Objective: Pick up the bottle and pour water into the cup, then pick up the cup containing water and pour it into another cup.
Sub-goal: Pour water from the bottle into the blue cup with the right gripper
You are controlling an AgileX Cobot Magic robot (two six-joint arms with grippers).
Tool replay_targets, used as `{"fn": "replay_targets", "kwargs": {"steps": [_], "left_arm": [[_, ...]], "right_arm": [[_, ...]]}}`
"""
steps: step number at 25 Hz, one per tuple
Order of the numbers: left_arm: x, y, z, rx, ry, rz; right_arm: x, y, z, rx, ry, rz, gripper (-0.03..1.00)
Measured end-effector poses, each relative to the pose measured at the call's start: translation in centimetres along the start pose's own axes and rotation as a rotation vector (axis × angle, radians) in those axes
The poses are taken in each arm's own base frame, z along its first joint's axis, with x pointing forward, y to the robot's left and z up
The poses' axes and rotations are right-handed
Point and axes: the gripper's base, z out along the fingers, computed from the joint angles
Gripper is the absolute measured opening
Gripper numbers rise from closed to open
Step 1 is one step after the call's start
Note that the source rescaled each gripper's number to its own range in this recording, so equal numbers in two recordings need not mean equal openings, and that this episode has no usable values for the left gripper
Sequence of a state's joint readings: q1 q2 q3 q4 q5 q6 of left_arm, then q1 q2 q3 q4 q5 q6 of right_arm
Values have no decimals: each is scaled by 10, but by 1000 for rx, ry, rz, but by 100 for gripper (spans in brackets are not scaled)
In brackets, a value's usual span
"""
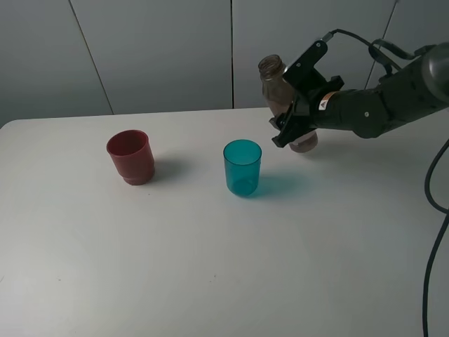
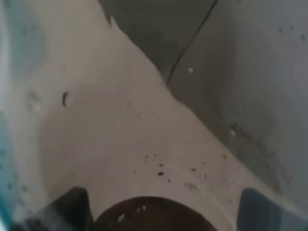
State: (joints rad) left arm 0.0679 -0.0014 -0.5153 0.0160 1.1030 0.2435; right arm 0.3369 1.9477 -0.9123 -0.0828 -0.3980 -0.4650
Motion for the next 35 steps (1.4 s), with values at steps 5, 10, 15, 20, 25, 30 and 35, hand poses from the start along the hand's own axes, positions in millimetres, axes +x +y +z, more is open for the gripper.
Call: {"fn": "replay_targets", "kwargs": {"steps": [5, 10, 15, 20, 25, 30, 35], "left_arm": [[0, 0, 0, 0, 0, 0], [0, 0, 0, 0, 0, 0], [0, 0, 0, 0, 0, 0], [0, 0, 0, 0, 0, 0], [0, 0, 0, 0, 0, 0], [0, 0, 0, 0, 0, 0], [0, 0, 0, 0, 0, 0]], "right_arm": [[-4, -4, 0, 46, -38, -171, 2], [-6, -6, 0, 73, -58, -365, 2], [-10, -7, -1, 106, -84, -496, 2], [-6, -5, -4, 147, -112, -624, 2], [-6, -5, -5, 155, -112, -681, 2], [-7, -4, -5, 166, -109, -797, 2], [-8, -1, -5, 166, -110, -871, 2]]}}
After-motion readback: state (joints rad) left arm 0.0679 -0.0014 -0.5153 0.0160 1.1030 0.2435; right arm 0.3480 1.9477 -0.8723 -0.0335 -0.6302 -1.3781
